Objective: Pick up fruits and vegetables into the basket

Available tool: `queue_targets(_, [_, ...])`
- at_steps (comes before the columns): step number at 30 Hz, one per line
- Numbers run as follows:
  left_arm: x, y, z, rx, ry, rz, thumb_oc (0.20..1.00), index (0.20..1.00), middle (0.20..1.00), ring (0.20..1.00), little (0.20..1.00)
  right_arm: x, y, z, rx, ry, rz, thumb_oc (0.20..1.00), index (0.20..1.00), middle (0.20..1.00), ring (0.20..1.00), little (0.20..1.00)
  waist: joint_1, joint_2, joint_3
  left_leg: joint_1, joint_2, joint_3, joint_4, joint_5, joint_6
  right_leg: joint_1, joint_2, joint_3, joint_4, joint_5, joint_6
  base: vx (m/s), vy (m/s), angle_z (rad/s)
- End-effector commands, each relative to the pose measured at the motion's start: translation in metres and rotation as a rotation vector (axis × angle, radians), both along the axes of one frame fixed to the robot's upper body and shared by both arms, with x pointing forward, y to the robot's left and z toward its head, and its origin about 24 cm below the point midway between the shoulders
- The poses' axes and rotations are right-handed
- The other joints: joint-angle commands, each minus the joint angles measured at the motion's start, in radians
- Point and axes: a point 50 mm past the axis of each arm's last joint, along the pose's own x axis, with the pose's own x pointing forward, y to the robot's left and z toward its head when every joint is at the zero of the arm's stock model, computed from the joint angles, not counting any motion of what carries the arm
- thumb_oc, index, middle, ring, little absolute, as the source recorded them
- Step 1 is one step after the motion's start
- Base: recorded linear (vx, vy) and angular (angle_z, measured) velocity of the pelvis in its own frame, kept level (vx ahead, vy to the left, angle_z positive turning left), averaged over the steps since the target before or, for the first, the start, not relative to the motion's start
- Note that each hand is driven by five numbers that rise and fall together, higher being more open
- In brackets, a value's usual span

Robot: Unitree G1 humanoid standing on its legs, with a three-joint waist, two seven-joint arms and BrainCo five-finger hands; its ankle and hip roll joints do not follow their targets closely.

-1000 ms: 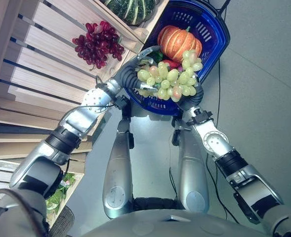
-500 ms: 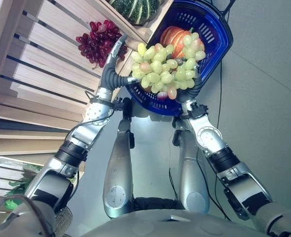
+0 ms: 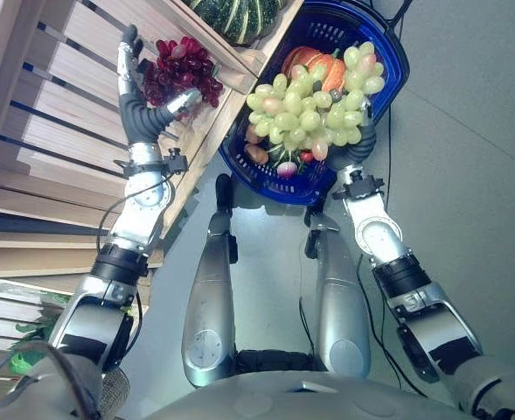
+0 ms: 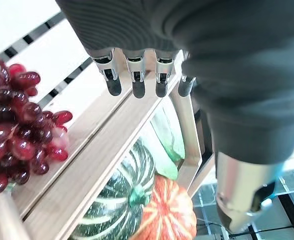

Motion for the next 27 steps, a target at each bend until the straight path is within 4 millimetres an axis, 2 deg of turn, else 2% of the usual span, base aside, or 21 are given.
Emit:
queue_targets(1, [0.001,0.013,0.031,-0.037,-0.14,0.045,1.0,1.0,1.0,1.0,1.0,0.007,-0.01,0.034,-0.046,-0.111,-0.099,0.2,0.2,0.2,0.2,0.2,-0.01,-0.002,-0.014,-0.029,-0.085,0.047,0.081,-0.079,0.066,0.068,0.059,-0.081,-0.052,-0.01,-0.021,0.0,0.0,0.0])
queue_targets(7, [0.014,0.013,0.035,0.01,-0.104,0.089,1.0,1.0,1.0,1.0,1.0,0.031,-0.032,0.038,-0.249,0.003,-0.326,0.2,0.2,0.2,0.2,0.2,-0.004,0.007,-0.014,-0.038,-0.088,0.045,0.084,-0.078,0.063,0.058,0.058,-0.084,-0.046,-0.01,-0.021,0.0,0.0,0.0])
queue_targets(11, [0.024,0.012,0.041,0.022,-0.066,0.089,1.0,1.0,1.0,1.0,1.0,0.049,-0.047,0.039,-0.491,0.146,-0.535,0.2,0.2,0.2,0.2,0.2,0.004,0.015,-0.014,-0.038,-0.09,0.044,0.079,-0.075,0.062,0.055,0.056,-0.087,-0.05,-0.007,-0.022,0.0,0.0,0.0])
queue_targets(16, [0.029,0.008,0.048,0.025,-0.064,0.067,1.0,1.0,1.0,1.0,1.0,0.063,-0.06,0.049,-0.673,0.228,-0.7,0.2,0.2,0.2,0.2,0.2,0.016,0.025,-0.014,-0.047,-0.093,0.039,0.084,-0.074,0.059,0.048,0.05,-0.095,-0.047,-0.005,-0.022,0.0,0.0,0.0])
queue_targets(19, [0.032,0.001,0.053,0.025,-0.069,0.038,1.0,1.0,1.0,1.0,1.0,0.072,-0.066,0.058,-0.85,0.265,-0.844,0.2,0.2,0.2,0.2,0.2,0.031,0.037,-0.014,-0.058,-0.099,0.031,0.088,-0.073,0.061,0.035,0.048,-0.098,-0.04,-0.004,-0.022,0.0,0.0,0.0])
queue_targets(22, [0.034,-0.005,0.056,0.022,-0.075,0.018,1.0,1.0,1.0,1.0,1.0,0.077,-0.067,0.065,-0.977,0.283,-0.922,0.2,0.2,0.2,0.2,0.2,0.041,0.046,-0.014,-0.07,-0.104,0.026,0.095,-0.073,0.062,0.021,0.047,-0.1,-0.033,-0.006,-0.023,-0.01,-0.003,0.02])
queue_targets(27, [0.035,-0.01,0.057,0.023,-0.078,-0.002,1.0,1.0,1.0,1.0,1.0,0.082,-0.073,0.065,-1.135,0.344,-0.98,0.2,0.2,0.2,0.2,0.2,0.053,0.056,-0.014,-0.077,-0.109,0.021,0.099,-0.073,0.065,0.011,0.046,-0.102,-0.024,-0.007,-0.024,0.0,0.0,0.0])
